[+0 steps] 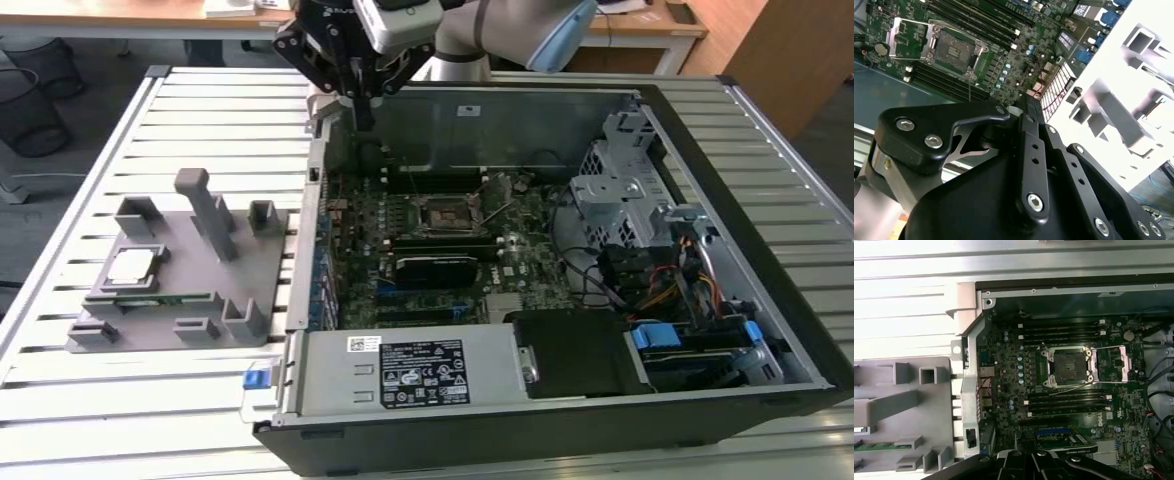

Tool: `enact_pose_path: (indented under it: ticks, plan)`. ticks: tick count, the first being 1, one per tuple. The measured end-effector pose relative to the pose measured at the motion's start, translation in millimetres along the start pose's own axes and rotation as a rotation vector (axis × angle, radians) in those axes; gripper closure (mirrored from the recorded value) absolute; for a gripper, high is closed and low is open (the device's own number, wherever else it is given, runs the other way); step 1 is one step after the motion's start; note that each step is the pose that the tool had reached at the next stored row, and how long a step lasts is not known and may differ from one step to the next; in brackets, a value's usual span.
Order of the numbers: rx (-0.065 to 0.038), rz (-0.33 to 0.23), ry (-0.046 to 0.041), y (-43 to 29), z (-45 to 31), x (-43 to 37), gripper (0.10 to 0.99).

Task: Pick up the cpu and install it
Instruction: 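Reach for the cpu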

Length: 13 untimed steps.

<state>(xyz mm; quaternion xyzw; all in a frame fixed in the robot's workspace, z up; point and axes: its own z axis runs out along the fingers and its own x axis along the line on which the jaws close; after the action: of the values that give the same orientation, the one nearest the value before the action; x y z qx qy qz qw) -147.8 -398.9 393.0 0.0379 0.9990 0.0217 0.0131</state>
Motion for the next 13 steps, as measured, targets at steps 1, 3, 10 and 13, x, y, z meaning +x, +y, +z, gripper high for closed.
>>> enact_pose_path:
  ticks: [1,3,10,13]
  plan:
    - [0.0,0.0,0.0,-0.1,0.0,0.8,0.98]
    - [0.0,0.0,0.0,-0.2,0.0,2.5,0.98]
    - [0.0,0.0,0.0,-0.6,-0.1,8.2,0.98]
    - [0.0,0.0,0.0,-0.8,-0.2,10.4,0.98]
